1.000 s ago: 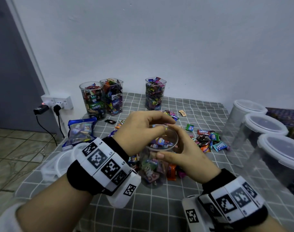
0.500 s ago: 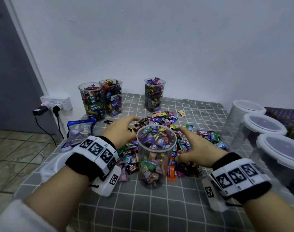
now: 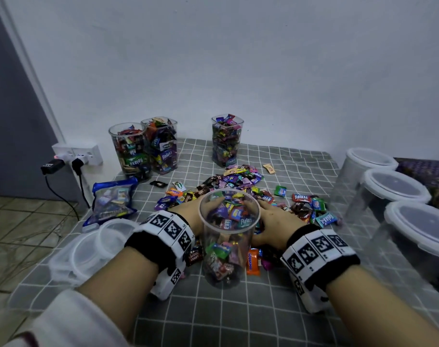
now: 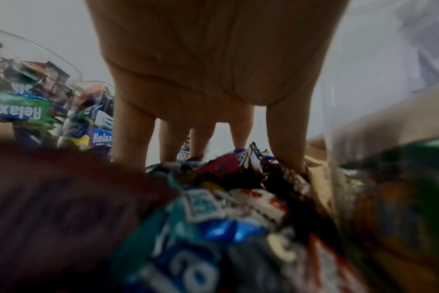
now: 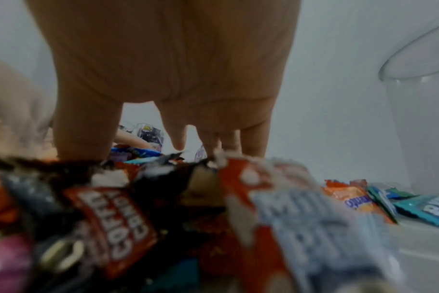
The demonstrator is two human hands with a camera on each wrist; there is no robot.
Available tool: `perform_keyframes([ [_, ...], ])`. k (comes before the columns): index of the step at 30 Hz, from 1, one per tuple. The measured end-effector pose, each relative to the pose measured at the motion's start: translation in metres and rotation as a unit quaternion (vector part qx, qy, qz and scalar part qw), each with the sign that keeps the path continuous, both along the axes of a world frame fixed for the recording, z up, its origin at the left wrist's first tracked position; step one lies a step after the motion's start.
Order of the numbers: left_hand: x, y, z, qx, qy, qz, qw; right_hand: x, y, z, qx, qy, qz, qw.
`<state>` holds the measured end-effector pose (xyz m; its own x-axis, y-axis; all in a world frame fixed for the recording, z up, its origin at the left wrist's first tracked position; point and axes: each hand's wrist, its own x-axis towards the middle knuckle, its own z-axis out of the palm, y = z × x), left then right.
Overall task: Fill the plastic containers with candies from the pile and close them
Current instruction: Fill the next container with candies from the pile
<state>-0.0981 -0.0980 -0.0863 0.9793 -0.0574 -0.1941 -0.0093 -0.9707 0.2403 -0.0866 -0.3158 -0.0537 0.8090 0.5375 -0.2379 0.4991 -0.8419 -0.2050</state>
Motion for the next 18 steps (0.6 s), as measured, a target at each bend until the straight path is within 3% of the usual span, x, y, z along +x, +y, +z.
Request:
perform_keyframes([
  [6, 0.003, 0.006, -0.004, -0.008, 0.053, 0.007, 0.999, -0.002, 0.008, -0.003, -0.019, -0.022, 0.017, 0.999],
  [9, -0.004, 0.002, 0.005, 0.014, 0.032, -0.007, 0.999, -0.007, 0.010, 0.000, -0.033, -0.037, 0.021, 0.999],
  [13, -0.016, -0.007, 0.020, -0.002, 0.017, 0.034, 0.999, -0.012, 0.012, 0.003, -0.024, -0.048, 0.017, 0.998],
  [18, -0.025, -0.011, 0.027, 0.020, -0.050, 0.038, 0.998, -0.017, 0.016, 0.004, 0.002, -0.067, 0.009, 0.998],
])
